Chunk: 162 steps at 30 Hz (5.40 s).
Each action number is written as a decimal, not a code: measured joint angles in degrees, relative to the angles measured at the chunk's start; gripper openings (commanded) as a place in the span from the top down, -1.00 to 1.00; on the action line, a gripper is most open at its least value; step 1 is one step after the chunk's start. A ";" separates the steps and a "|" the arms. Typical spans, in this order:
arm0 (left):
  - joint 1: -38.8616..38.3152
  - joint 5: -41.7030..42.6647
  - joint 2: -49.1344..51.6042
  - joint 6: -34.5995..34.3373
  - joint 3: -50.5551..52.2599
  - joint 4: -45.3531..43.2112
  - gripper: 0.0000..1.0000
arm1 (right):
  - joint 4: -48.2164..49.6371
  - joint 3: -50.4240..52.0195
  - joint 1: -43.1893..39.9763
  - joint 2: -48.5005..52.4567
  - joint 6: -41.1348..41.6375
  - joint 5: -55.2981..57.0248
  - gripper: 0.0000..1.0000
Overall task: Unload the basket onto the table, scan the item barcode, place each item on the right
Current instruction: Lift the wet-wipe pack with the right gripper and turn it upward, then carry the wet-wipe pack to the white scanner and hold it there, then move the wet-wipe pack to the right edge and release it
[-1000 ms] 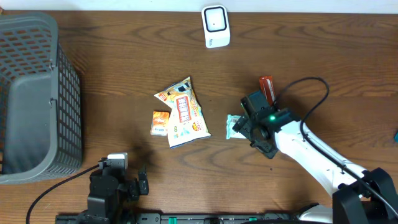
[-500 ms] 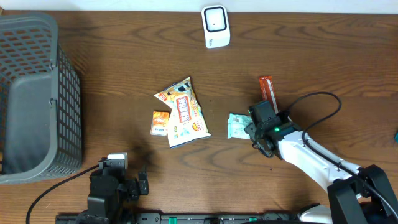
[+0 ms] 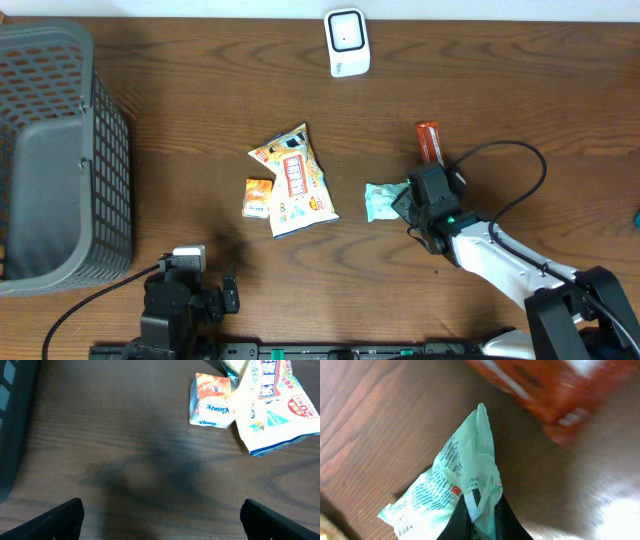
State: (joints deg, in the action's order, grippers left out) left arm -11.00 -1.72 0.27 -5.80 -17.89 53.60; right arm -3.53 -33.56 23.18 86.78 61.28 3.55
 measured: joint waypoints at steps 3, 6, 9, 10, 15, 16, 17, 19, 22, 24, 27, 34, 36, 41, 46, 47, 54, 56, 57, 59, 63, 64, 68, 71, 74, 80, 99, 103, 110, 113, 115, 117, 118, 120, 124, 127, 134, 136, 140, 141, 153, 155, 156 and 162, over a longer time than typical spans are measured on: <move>0.00 0.00 0.00 0.00 0.00 0.00 -0.99 | 7.15 0.37 -1.57 -0.22 -9.64 -8.37 0.98; 0.00 0.00 0.00 0.00 0.00 0.00 -0.99 | 11.37 0.37 -3.50 -2.25 -21.27 -19.74 0.98; 0.00 0.00 0.00 0.00 0.00 0.00 -0.99 | 11.89 0.37 -5.22 -6.82 -31.01 -30.86 0.98; 0.00 0.00 0.00 0.00 0.00 0.00 -0.99 | 11.54 0.37 -5.70 -9.01 -34.03 -34.34 0.98; 0.00 0.00 0.00 0.00 0.00 0.00 -1.00 | 7.43 0.37 -6.25 -17.09 -42.23 -42.45 0.98; 0.00 0.00 0.00 0.00 0.00 0.00 -0.99 | 6.51 0.37 -6.25 -18.47 -43.12 -43.36 0.98; 0.00 0.00 0.00 0.00 0.00 0.00 -0.99 | 5.53 0.37 -6.25 -20.04 -43.98 -44.15 0.98; 0.00 0.00 0.00 0.00 0.00 0.00 -0.99 | 3.91 0.37 -6.25 -22.56 -45.09 -45.16 0.98; 0.00 0.00 0.00 0.00 0.00 0.00 -0.99 | 1.14 0.37 -6.25 -25.79 -46.21 -46.07 0.98; 0.00 0.00 0.00 0.00 0.00 0.00 -0.99 | -0.24 0.37 -6.25 -27.15 -46.71 -46.40 0.97; 0.00 0.00 0.00 0.00 0.00 0.00 -0.99 | -1.62 0.37 -6.25 -28.04 -47.06 -46.69 0.97; 0.00 0.00 0.00 0.00 0.00 0.00 -0.99 | -2.84 0.37 -2.40 -28.04 -48.30 -37.59 0.98; 0.00 0.00 0.00 0.00 0.00 0.00 -0.99 | -2.40 0.37 -0.11 -28.02 -48.96 -31.34 0.97; 0.00 0.00 0.00 0.00 0.00 -0.02 -0.99 | 5.62 0.39 5.20 -25.16 -55.17 -10.67 0.97; 0.00 -0.02 0.00 0.00 0.00 0.00 -0.99 | 23.06 0.52 6.12 -17.20 -65.57 -1.81 0.98; 0.00 0.00 0.00 0.00 0.00 -0.02 -1.00 | 27.47 0.52 6.12 -15.34 -67.87 -0.94 0.97; 0.00 0.00 0.00 0.00 0.00 0.00 -0.99 | 53.02 -1.29 5.88 1.25 -82.49 4.02 0.98; 0.00 0.00 0.00 0.00 0.00 0.00 -1.00 | 53.83 -4.28 5.35 6.60 -85.13 4.92 0.98; 0.00 0.00 0.00 0.00 0.00 0.00 -0.99 | 53.83 -6.12 5.20 9.07 -86.16 5.29 0.98; 0.00 0.00 0.00 0.00 0.00 0.00 -1.00 | 53.83 -10.86 4.57 14.01 -88.24 5.51 0.98; 0.00 0.00 0.00 0.00 0.00 0.00 -0.99 | 52.68 -22.05 3.80 21.92 -92.32 5.51 0.98; 0.00 -0.02 0.00 0.00 0.00 -0.02 -1.00 | 51.67 -25.07 3.63 23.69 -93.57 5.51 0.98; 0.00 0.00 0.00 0.00 0.00 0.00 -0.99 | 48.54 -37.00 3.06 31.69 -100.08 5.79 0.98; 0.00 0.00 0.00 0.00 0.00 0.00 -0.99 | 48.24 -43.41 2.62 37.03 -105.02 6.86 0.98; 0.00 -0.02 0.00 0.00 0.00 0.00 -0.99 | 48.37 -49.27 2.16 42.07 -110.75 8.33 0.98; 0.00 0.00 0.00 0.00 0.00 -0.02 -0.99 | 48.89 -57.68 1.92 47.87 -119.14 10.23 0.97; 0.00 0.00 0.00 0.00 0.00 0.02 -0.99 | 33.59 -60.13 7.96 53.11 -125.94 19.04 0.98; 0.00 0.00 0.00 0.00 0.00 0.00 -0.99 | 31.65 -60.13 9.68 53.11 -123.64 20.04 0.98; 0.00 0.00 0.00 0.00 0.00 0.00 -0.99 | 31.58 -60.13 10.05 53.11 -123.54 24.28 0.98; 0.00 0.00 0.00 0.00 0.00 0.00 -0.99 | 31.47 -60.13 10.05 53.09 -126.20 28.48 0.98; 0.00 0.00 0.00 0.00 0.00 0.00 -0.98 | 31.06 -60.13 9.97 52.94 -127.99 31.36 0.98; 0.00 0.00 0.00 0.00 0.00 0.00 -0.99 | 29.81 -60.11 9.68 52.24 -129.22 33.75 0.98; 0.00 0.00 0.00 0.00 0.00 0.00 -1.00 | 28.72 -60.11 9.40 51.67 -129.57 34.58 0.98; 0.00 0.00 0.00 0.00 0.00 0.00 -0.99 | 24.87 -60.00 8.39 49.44 -130.07 36.24 0.98; 0.00 0.00 0.00 0.00 0.00 0.02 -0.99 | 14.23 -59.95 4.33 42.80 -127.69 37.46 0.98; 0.00 0.00 0.00 0.00 0.00 0.00 -1.00 | 6.99 -60.04 -1.38 37.35 -122.57 37.92 0.98; 0.00 0.00 0.00 0.00 0.00 0.00 -0.99 | -4.28 -60.28 -19.78 33.40 -108.13 38.49 0.98; 0.00 0.00 0.00 0.00 0.00 0.00 -0.99 | -7.39 -60.28 -24.79 33.86 -104.19 38.53 0.97; 0.00 0.00 0.00 0.00 0.00 0.00 -0.99 | -12.72 -60.11 -33.88 34.88 -96.56 37.03 0.97; 0.00 0.00 0.00 0.00 0.00 0.00 -0.99 | -13.70 -59.95 -36.13 35.26 -94.79 36.39 0.97; 0.00 0.00 0.00 0.00 0.00 0.00 -0.99 | -14.84 -56.46 -51.21 37.59 -81.55 33.88 0.31; 0.00 0.00 0.00 0.00 0.00 0.00 -0.99 | -14.84 -56.43 -52.02 37.59 -80.48 34.21 -0.61; 0.00 0.00 0.00 0.00 0.00 0.00 -0.99 | -14.93 -56.43 -52.28 37.59 -79.65 34.29 -0.98; 0.00 0.00 0.00 0.00 0.00 0.00 -0.99 | -15.32 -56.43 -50.95 36.94 -72.78 33.68 -0.99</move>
State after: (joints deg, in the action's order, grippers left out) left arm -11.00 -1.72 0.27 -5.80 -17.89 53.60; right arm -18.85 -90.00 -27.77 123.72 -11.51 37.23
